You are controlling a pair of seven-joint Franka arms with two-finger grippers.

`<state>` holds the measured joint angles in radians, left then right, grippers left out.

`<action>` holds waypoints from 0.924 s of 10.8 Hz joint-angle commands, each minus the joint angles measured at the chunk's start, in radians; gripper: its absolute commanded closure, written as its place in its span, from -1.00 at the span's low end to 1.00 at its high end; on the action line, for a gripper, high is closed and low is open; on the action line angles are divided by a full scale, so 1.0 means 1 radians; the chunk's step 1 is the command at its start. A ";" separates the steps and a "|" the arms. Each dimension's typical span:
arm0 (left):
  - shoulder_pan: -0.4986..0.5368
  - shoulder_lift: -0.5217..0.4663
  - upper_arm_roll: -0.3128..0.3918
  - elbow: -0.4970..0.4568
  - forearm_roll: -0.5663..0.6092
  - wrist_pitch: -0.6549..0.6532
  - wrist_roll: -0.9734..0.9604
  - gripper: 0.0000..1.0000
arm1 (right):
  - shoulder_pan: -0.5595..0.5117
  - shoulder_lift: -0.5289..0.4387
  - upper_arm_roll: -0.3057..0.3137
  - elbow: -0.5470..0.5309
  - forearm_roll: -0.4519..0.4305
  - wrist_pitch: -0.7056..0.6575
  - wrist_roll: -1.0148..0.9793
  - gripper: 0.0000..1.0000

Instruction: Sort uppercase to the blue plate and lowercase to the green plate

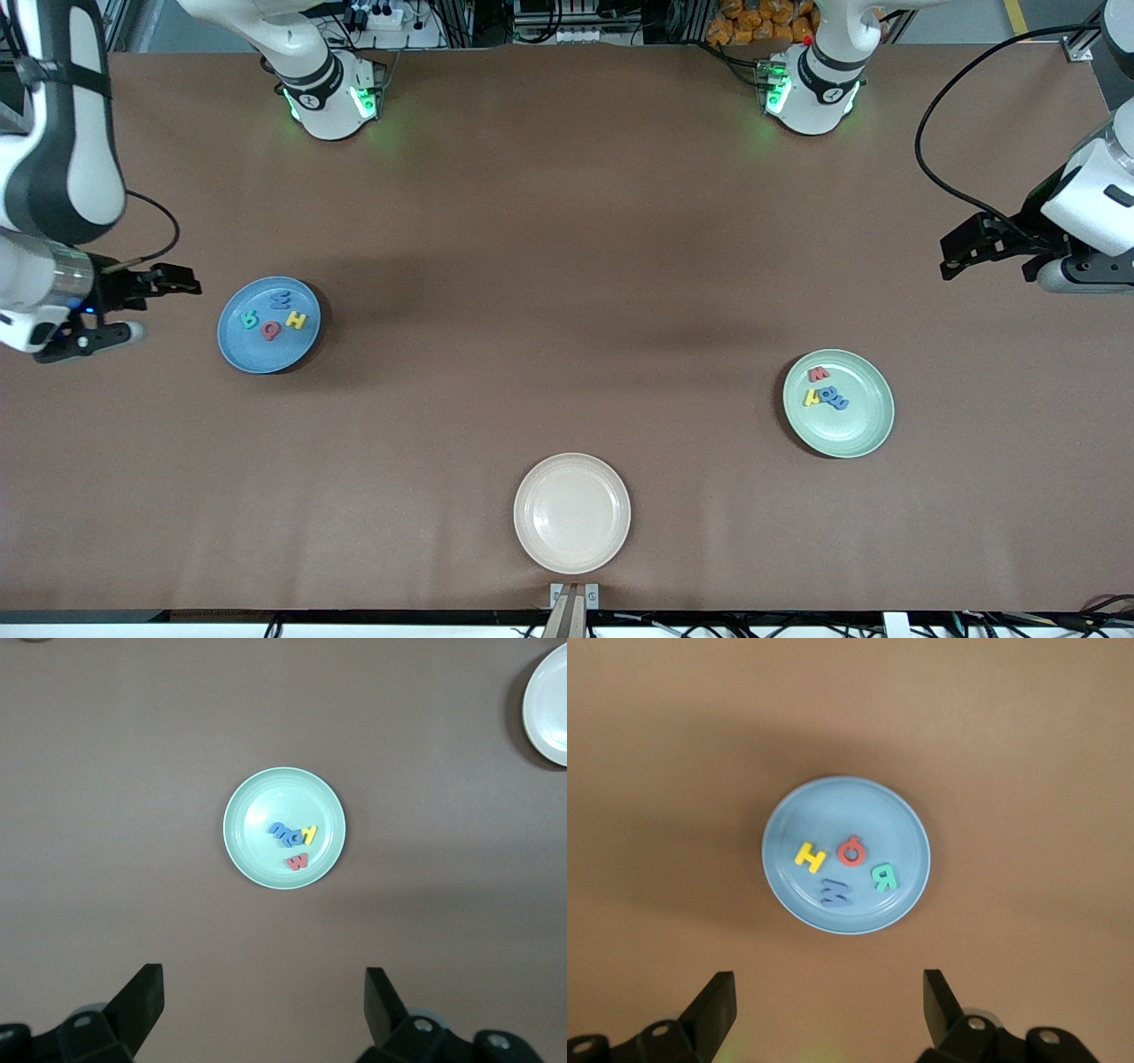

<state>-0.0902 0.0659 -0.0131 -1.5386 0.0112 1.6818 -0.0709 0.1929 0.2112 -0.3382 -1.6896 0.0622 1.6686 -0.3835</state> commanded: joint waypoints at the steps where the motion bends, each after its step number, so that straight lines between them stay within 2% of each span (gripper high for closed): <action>1: 0.004 -0.006 0.001 0.014 -0.016 -0.016 0.000 -1.00 | -0.076 -0.058 0.147 0.079 -0.080 -0.071 0.160 -1.00; 3: 0.007 -0.015 0.001 0.014 -0.017 -0.016 -0.009 -1.00 | -0.105 -0.075 0.198 0.172 -0.075 -0.185 0.248 -1.00; 5: 0.010 -0.018 0.002 0.014 -0.017 -0.017 -0.006 -1.00 | -0.110 -0.087 0.235 0.246 -0.090 -0.222 0.296 -1.00; 6: 0.009 -0.018 0.002 0.026 -0.016 -0.017 -0.007 -1.00 | -0.121 -0.116 0.238 0.248 -0.082 -0.225 0.298 -1.00; 8: 0.009 -0.017 0.001 0.035 -0.016 -0.025 -0.006 -1.00 | -0.202 -0.145 0.321 0.252 -0.082 -0.225 0.298 -1.00; 10: 0.009 -0.017 0.001 0.035 -0.014 -0.025 0.002 -1.00 | -0.207 -0.157 0.346 0.246 -0.085 -0.225 0.299 -1.00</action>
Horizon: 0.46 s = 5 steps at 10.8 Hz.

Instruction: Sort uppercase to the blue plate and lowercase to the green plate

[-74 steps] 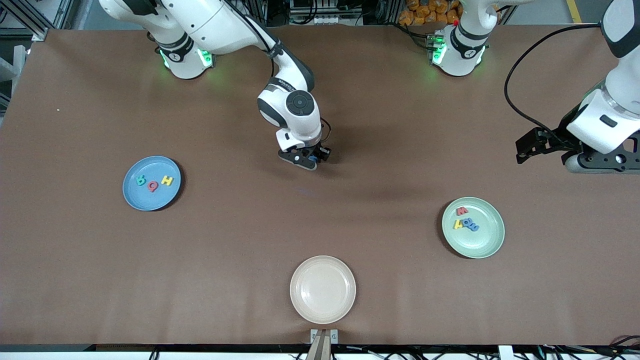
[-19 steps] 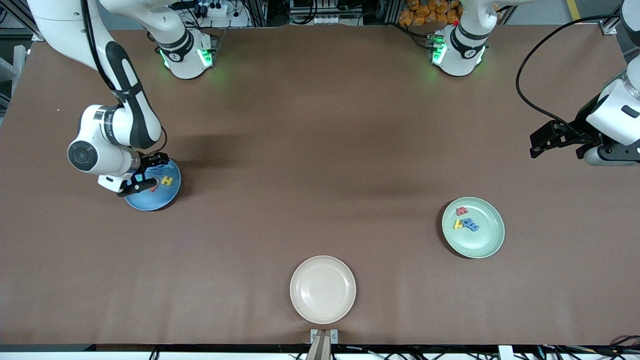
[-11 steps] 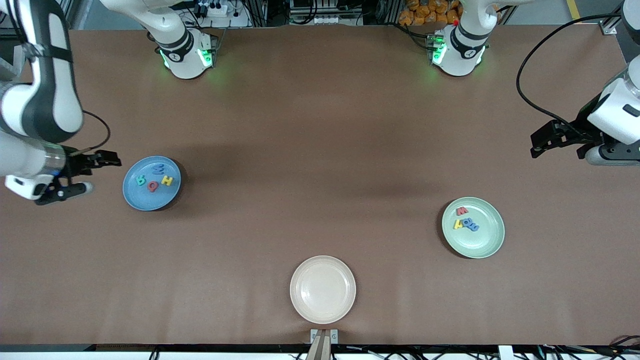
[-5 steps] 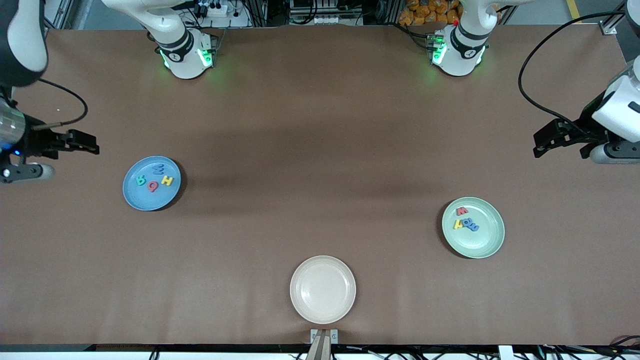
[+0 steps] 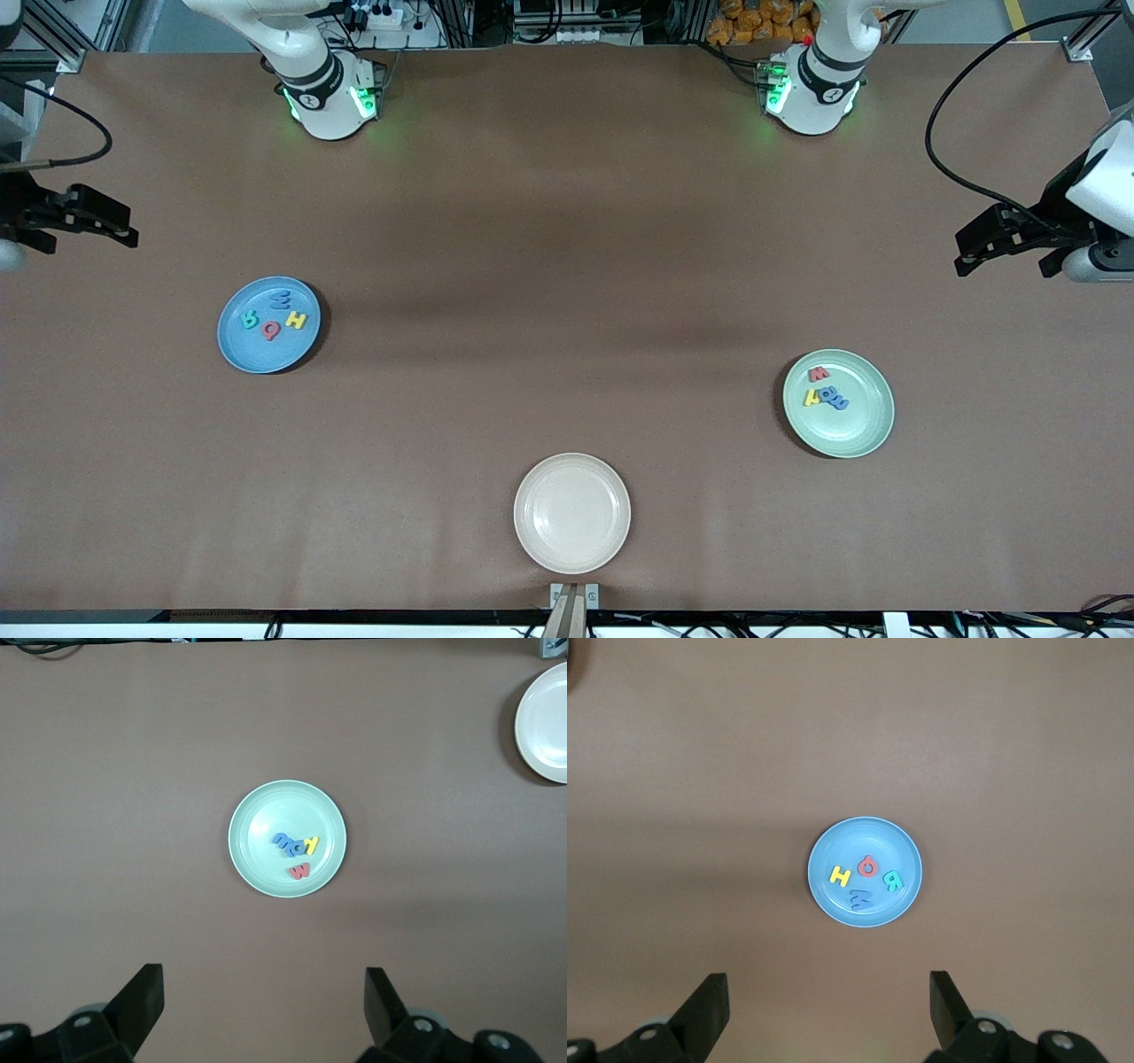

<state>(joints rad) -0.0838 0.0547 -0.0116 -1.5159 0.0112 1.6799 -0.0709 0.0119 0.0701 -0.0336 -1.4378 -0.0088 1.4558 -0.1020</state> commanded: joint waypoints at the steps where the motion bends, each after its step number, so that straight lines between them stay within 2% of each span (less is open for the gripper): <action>1: 0.001 -0.004 -0.001 0.013 -0.008 -0.023 0.002 -1.00 | -0.029 -0.016 0.043 -0.010 -0.014 -0.008 0.019 -1.00; 5: -0.007 -0.003 -0.002 0.013 0.006 -0.023 0.003 -1.00 | -0.041 -0.016 0.050 -0.012 -0.014 -0.003 0.022 -1.00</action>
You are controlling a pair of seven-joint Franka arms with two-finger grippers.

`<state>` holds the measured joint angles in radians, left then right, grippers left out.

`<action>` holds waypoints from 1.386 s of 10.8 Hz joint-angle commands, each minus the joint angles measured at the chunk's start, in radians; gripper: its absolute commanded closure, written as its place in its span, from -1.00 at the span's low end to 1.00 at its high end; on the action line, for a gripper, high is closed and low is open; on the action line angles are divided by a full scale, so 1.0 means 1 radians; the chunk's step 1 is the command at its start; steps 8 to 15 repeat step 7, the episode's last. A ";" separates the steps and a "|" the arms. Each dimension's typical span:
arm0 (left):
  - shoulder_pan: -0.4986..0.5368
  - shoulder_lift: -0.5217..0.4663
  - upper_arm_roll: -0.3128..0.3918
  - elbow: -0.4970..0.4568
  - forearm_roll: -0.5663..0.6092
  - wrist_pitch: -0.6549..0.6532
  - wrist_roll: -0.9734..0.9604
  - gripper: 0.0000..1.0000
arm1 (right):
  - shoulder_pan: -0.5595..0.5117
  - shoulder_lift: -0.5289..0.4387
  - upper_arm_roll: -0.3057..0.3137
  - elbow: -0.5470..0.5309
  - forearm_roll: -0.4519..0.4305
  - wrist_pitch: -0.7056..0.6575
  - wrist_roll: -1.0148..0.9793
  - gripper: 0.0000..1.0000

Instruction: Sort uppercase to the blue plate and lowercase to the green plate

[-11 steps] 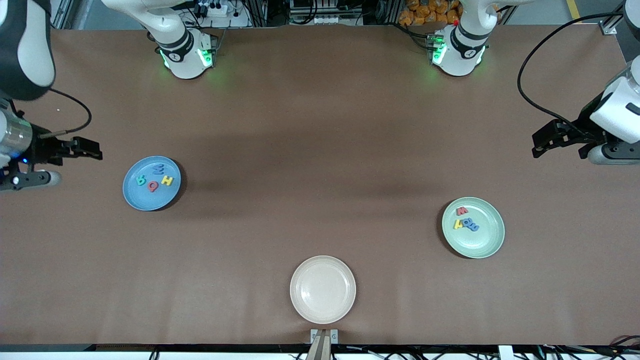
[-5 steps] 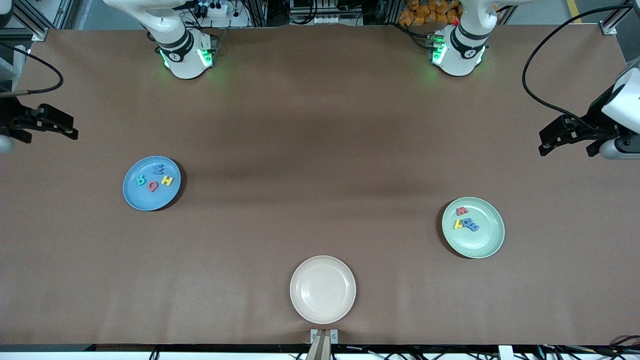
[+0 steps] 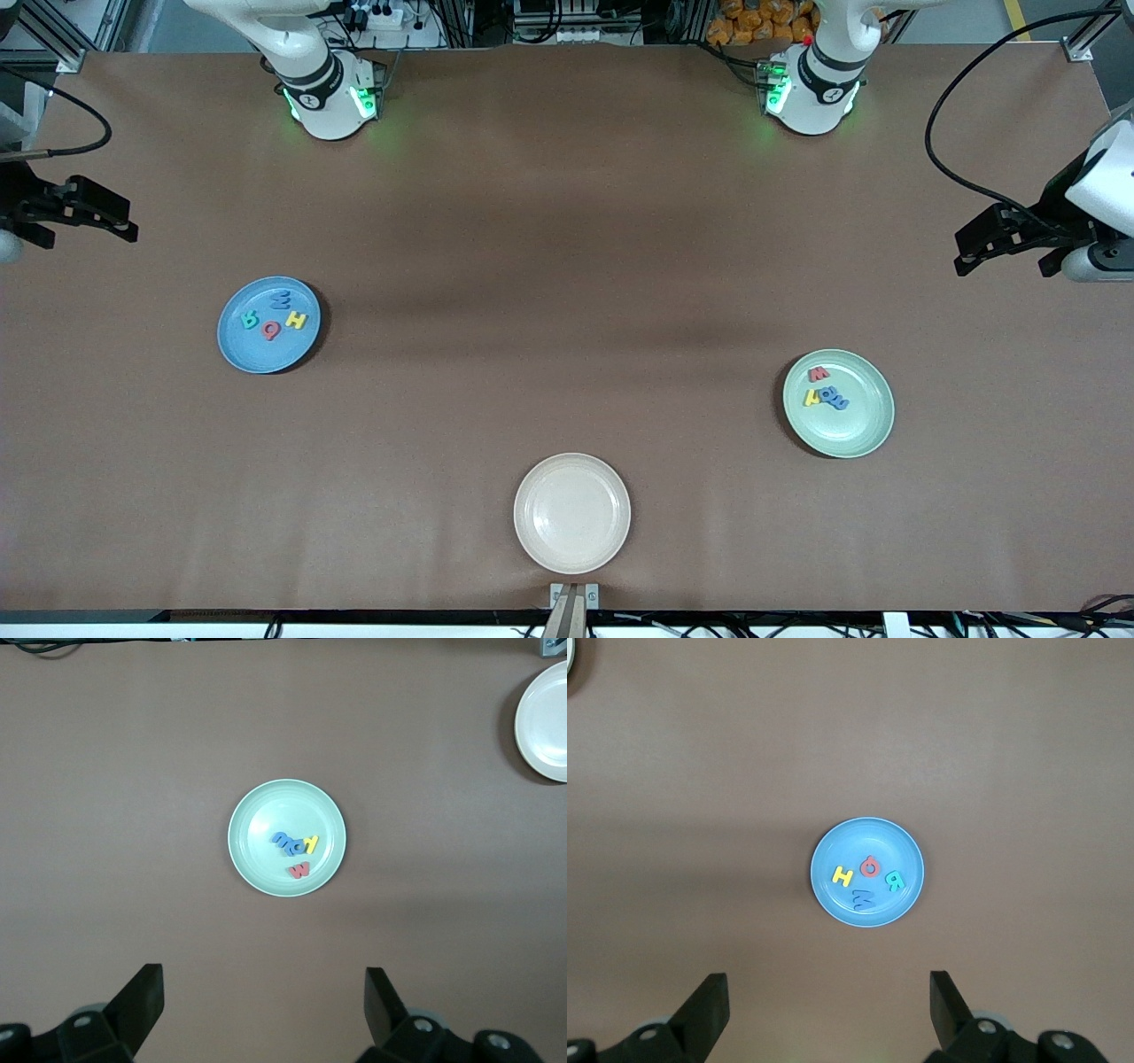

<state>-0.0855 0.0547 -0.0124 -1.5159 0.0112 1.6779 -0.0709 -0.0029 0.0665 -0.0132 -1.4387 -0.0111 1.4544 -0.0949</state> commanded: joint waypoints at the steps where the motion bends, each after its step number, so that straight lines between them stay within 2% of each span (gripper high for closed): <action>1: -0.005 -0.001 0.000 0.013 0.006 -0.021 0.003 -1.00 | -0.028 -0.014 0.041 -0.009 -0.012 -0.002 0.017 -1.00; 7: -0.007 0.005 0.002 0.014 0.004 -0.021 0.003 -1.00 | -0.031 -0.016 0.047 -0.020 -0.010 0.061 0.032 -1.00; 15: -0.007 0.005 0.002 0.014 0.004 -0.021 0.003 -1.00 | -0.031 -0.016 0.047 -0.020 -0.010 0.061 0.032 -1.00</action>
